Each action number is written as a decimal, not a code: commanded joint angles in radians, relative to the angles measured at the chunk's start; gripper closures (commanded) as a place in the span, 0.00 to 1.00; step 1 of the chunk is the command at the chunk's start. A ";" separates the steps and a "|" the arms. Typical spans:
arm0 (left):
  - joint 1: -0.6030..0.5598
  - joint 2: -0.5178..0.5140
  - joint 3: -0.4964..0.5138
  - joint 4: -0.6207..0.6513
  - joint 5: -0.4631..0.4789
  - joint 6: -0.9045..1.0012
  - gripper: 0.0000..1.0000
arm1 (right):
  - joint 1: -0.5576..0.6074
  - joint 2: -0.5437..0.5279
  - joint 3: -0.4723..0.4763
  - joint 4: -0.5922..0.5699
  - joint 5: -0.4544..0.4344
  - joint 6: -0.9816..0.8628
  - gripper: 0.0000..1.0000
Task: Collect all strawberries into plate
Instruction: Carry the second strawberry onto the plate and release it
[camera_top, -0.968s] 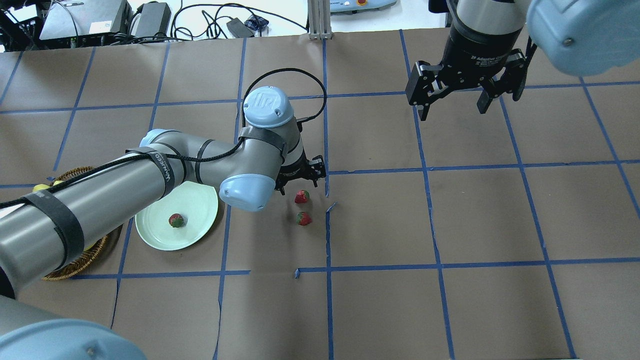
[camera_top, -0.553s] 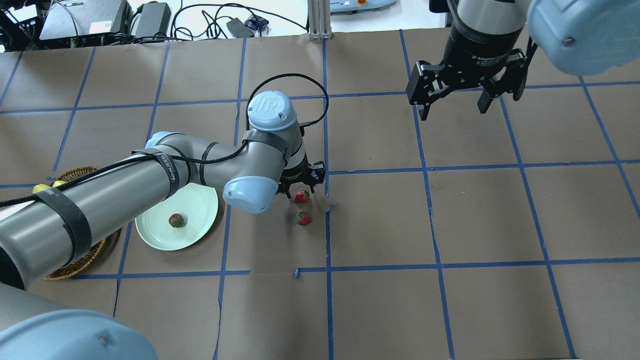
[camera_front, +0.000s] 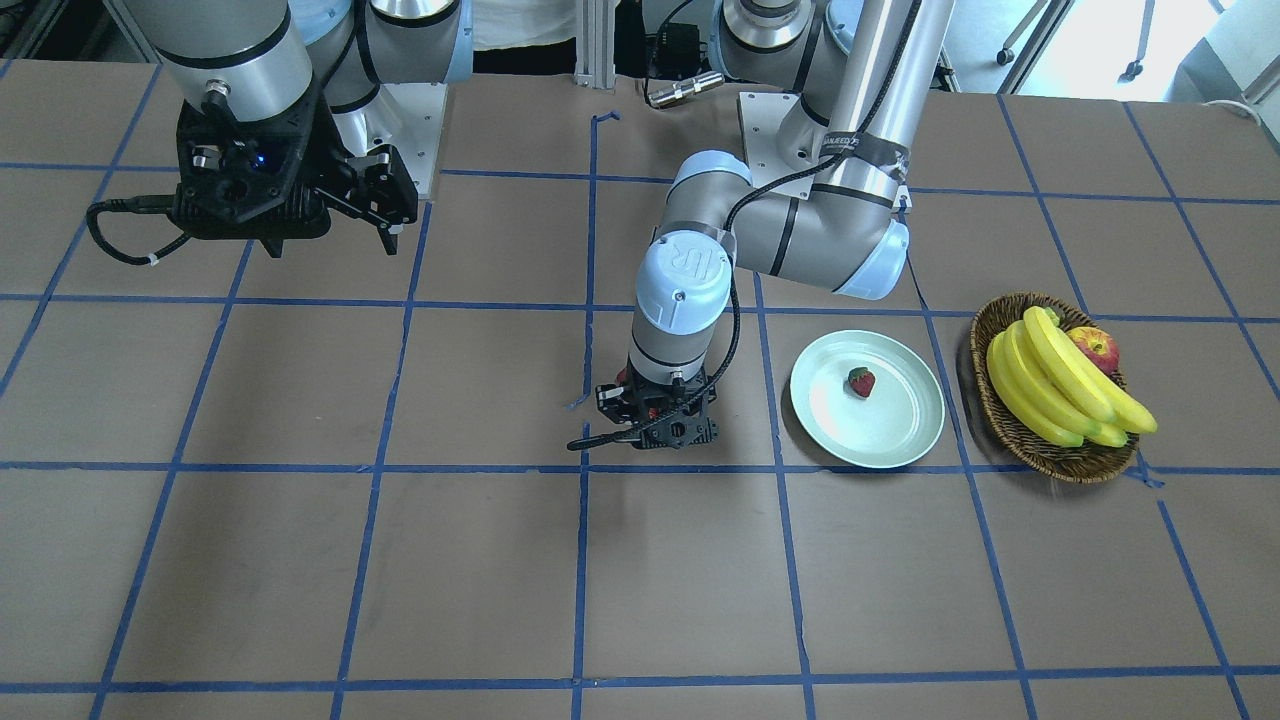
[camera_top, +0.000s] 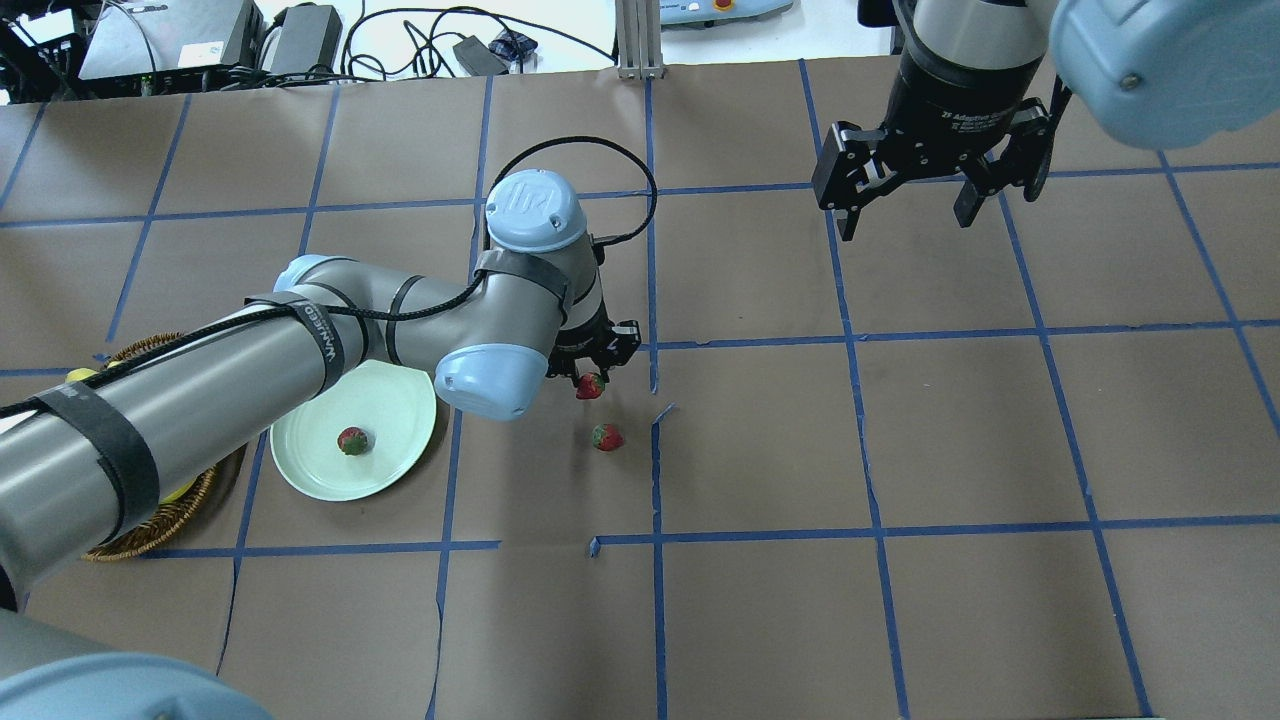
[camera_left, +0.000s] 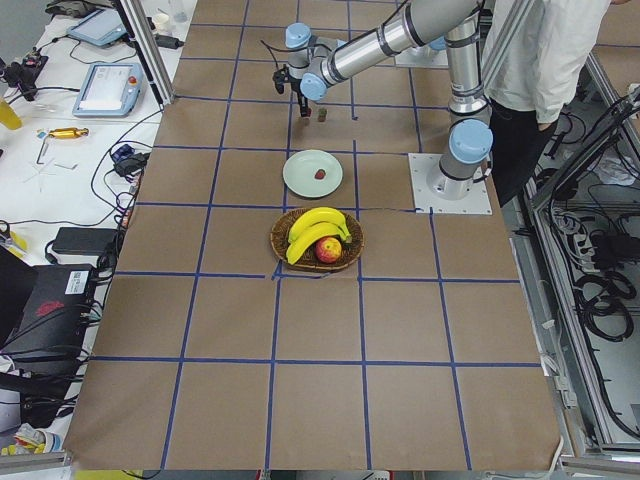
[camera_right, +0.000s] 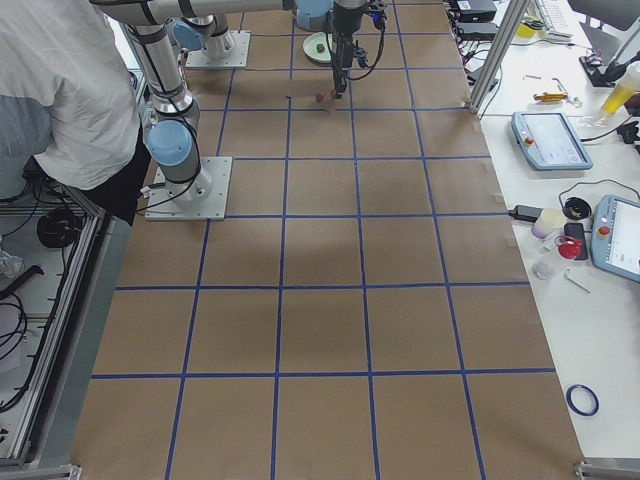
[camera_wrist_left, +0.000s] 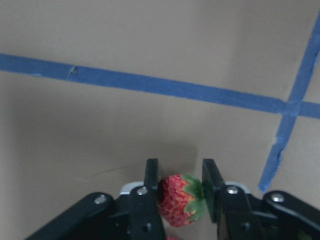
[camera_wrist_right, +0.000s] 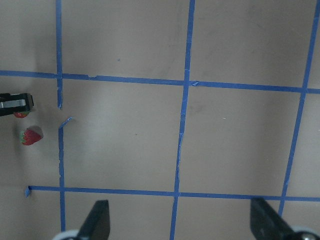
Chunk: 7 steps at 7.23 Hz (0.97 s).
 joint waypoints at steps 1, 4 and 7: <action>0.142 0.080 -0.004 -0.158 0.067 0.197 0.96 | 0.000 0.000 0.000 0.000 0.000 0.000 0.00; 0.336 0.164 -0.073 -0.321 0.210 0.412 0.94 | 0.003 0.002 0.000 0.000 0.002 0.001 0.00; 0.298 0.171 -0.166 -0.166 0.137 0.291 0.16 | 0.005 0.005 0.000 0.000 0.002 0.001 0.00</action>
